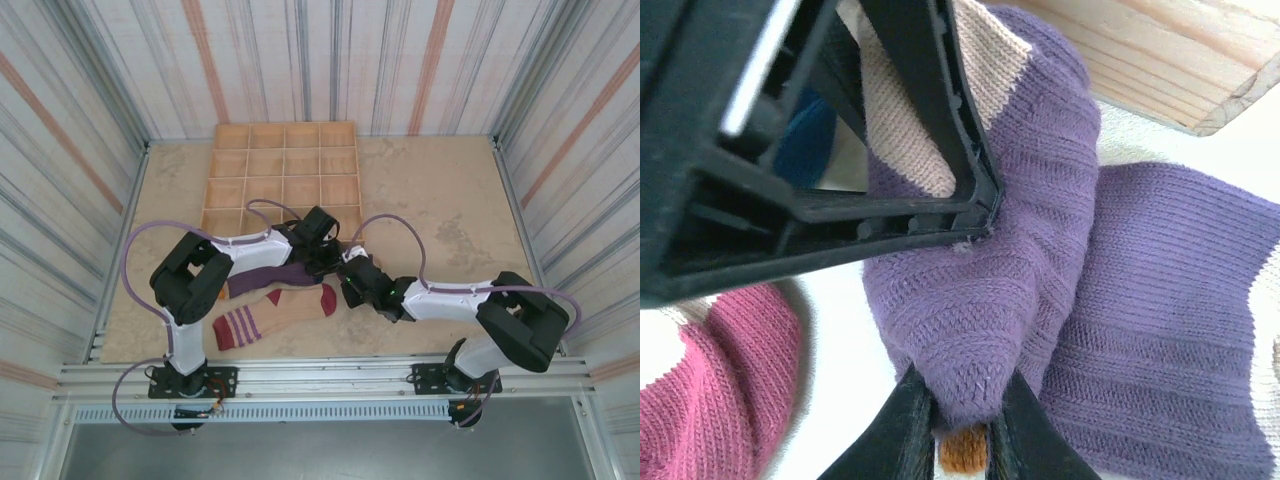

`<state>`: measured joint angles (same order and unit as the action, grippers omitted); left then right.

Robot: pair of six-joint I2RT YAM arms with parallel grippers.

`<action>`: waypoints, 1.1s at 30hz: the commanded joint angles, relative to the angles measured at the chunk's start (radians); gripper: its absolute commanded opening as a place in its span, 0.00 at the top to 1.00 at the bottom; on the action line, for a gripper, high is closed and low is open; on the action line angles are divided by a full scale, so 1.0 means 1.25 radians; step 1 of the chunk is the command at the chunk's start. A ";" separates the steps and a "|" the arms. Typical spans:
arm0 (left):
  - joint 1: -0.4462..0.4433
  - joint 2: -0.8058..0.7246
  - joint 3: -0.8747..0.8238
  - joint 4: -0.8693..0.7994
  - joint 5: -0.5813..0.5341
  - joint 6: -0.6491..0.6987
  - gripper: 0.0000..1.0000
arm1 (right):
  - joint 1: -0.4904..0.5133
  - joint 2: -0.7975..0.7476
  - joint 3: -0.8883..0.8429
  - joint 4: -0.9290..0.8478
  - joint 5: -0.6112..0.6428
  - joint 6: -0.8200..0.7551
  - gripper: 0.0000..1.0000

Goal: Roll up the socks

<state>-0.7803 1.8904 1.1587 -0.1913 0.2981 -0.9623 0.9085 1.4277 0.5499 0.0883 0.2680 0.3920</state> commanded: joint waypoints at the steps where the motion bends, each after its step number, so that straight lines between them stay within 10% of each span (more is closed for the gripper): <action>1: 0.000 -0.048 -0.023 0.002 0.040 -0.004 0.70 | -0.054 -0.016 -0.055 0.028 -0.129 0.050 1.00; 8: 0.016 -0.089 -0.028 -0.013 0.026 0.013 0.39 | -0.229 -0.039 -0.120 0.030 -0.389 0.178 1.00; 18: 0.008 -0.096 -0.021 0.002 0.018 0.021 0.36 | -0.378 0.048 -0.216 0.182 -0.631 0.371 1.00; 33: -0.038 0.019 0.044 0.032 0.014 0.030 0.35 | -0.495 0.049 -0.274 0.151 -0.680 0.471 1.00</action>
<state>-0.8204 1.8858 1.1759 -0.1646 0.3206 -0.9524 0.3119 1.4525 0.2634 0.5404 -0.6250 0.9360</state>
